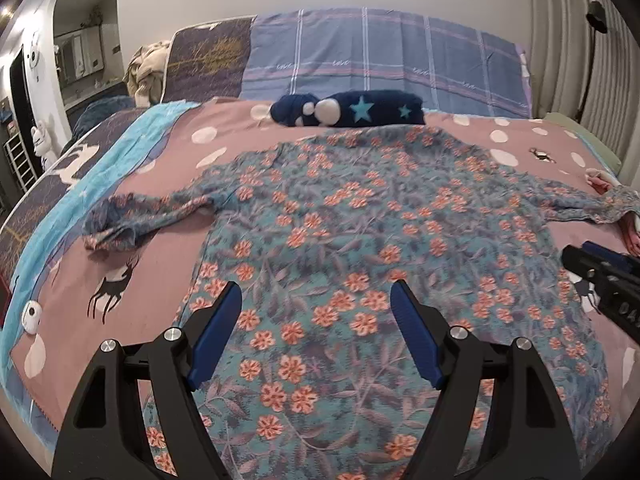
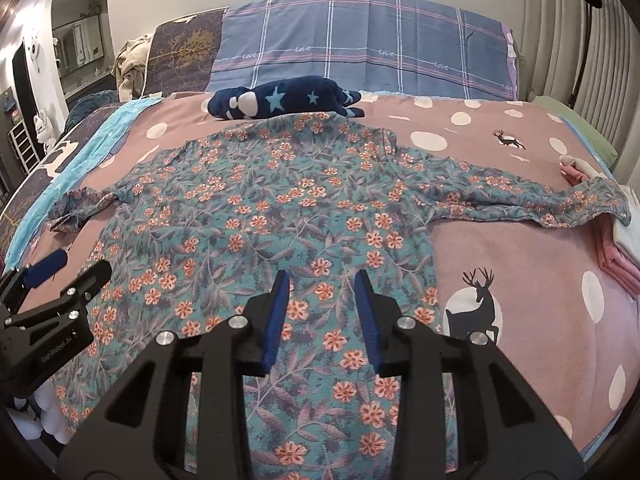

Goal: Fold small clothes
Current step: 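Grasp the sleeve nearest the left gripper and lift it over the shirt body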

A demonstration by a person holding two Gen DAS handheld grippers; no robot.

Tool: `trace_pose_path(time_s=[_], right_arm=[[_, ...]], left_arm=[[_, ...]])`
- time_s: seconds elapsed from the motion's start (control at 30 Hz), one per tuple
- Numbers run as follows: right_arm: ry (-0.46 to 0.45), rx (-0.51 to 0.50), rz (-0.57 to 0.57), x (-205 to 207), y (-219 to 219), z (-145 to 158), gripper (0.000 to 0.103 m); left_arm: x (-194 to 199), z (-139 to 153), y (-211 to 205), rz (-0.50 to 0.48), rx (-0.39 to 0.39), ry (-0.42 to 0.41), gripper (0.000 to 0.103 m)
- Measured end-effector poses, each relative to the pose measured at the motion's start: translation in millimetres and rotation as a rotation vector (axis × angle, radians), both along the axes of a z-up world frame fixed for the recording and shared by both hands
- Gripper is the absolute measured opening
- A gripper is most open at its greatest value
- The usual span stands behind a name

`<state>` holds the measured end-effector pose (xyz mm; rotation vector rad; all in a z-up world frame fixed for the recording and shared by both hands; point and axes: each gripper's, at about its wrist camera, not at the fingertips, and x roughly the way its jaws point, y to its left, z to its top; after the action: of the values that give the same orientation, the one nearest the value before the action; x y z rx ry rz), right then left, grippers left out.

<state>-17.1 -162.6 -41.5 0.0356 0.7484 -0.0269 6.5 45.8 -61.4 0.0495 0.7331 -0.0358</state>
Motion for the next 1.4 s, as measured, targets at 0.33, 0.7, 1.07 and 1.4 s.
trace_pose_path(time_s=[0.33, 0.7, 1.07, 1.4], right_arm=[[0.035, 0.017, 0.041, 7.6, 4.3, -11.2, 0.038], [0.082, 0.011, 0.017, 20.2, -1.4, -23.9, 0.044], [0.062, -0.071, 0.066, 31.9, 6.4, -22.7, 0.051], [0.007, -0.057, 0.294, 56.3, 32.4, -5.3, 0.056]], left_arm=[[14.7, -12.4, 60.5, 0.141, -0.014, 0.046, 0.056], [67.2, -19.2, 226.9, 0.534, -0.236, 0.080, 0.077], [139.3, -2.9, 270.6, 0.483, -0.401, 0.095, 0.002], [191.2, 115.3, 98.4, -0.087, -0.277, 0.032, 0.003]])
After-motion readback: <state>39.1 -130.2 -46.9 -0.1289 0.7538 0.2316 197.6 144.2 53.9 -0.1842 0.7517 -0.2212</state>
